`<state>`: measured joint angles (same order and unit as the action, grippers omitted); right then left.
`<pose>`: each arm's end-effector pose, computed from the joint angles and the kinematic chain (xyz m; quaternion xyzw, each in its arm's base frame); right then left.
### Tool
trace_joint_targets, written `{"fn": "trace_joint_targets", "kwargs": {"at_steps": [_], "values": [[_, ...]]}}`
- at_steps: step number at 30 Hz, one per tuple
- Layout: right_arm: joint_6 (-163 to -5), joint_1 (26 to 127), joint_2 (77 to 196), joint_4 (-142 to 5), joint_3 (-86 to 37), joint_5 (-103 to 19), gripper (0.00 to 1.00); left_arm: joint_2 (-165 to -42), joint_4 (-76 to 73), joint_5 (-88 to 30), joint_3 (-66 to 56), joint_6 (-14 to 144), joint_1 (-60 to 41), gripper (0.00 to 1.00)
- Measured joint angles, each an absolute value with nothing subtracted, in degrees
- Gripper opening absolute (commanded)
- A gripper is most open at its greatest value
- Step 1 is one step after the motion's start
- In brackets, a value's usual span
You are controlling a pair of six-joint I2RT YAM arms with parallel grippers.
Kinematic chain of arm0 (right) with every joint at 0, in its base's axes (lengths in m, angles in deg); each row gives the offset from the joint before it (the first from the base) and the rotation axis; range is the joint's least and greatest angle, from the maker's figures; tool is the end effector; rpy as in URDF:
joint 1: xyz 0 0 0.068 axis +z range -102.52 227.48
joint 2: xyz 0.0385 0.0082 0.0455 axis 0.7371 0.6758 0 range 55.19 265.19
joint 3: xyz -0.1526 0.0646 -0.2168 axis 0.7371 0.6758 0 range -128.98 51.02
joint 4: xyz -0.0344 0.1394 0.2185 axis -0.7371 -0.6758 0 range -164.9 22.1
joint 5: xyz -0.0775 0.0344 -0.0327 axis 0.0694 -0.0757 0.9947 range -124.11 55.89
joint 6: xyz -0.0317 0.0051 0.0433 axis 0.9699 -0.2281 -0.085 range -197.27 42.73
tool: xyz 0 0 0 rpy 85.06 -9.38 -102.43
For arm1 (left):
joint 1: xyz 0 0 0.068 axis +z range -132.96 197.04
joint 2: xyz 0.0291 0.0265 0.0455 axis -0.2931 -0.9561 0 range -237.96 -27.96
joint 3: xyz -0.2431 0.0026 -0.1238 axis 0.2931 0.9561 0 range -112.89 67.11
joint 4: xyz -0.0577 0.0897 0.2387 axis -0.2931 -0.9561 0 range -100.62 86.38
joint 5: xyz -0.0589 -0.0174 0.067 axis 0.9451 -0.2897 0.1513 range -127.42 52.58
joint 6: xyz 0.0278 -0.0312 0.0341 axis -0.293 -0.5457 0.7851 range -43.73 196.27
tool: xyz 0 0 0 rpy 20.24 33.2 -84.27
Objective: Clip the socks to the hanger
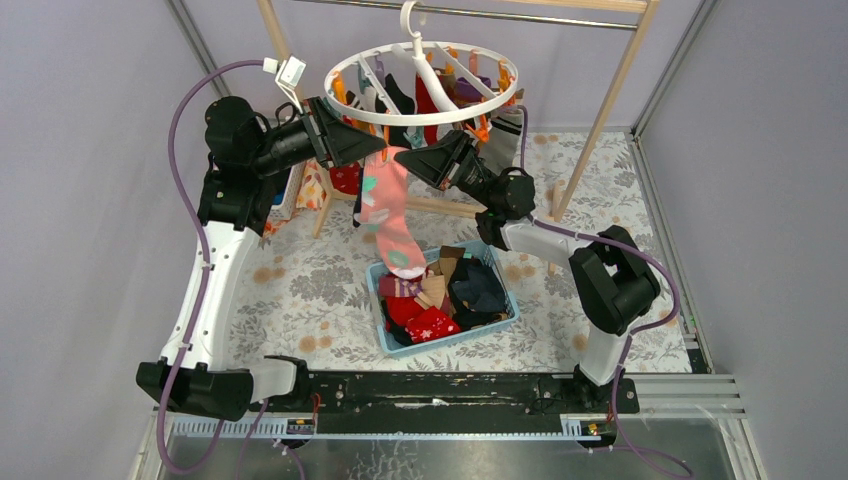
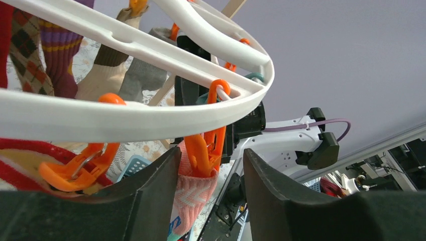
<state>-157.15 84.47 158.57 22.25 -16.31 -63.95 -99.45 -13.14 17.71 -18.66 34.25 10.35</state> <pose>0.2895 0.2404 0.3596 -0.1191 0.3668 0.8248 0.4136 0.2477 -0.0585 0.4903 0.1423 0.6753 -0.5545 0.4651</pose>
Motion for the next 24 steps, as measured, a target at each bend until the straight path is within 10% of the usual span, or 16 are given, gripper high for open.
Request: {"fn": "trace_joint_targets", "kwargs": {"at_steps": [8,12,24], "values": [[-151.86,85.57,153.63,19.32,-11.24,-59.01,0.43,-98.31,-16.35,17.80,-18.66,36.83,10.67,0.83],[-148.36,86.57,150.04,17.35,-5.80,-55.84,0.96,-97.11,-19.26,18.37,-18.66,39.06,12.64,0.99],[-134.68,87.25,129.56,-3.59,15.42,-47.32,1.00,-100.10,-43.96,18.22,-23.58,59.96,25.03,0.99]]}}
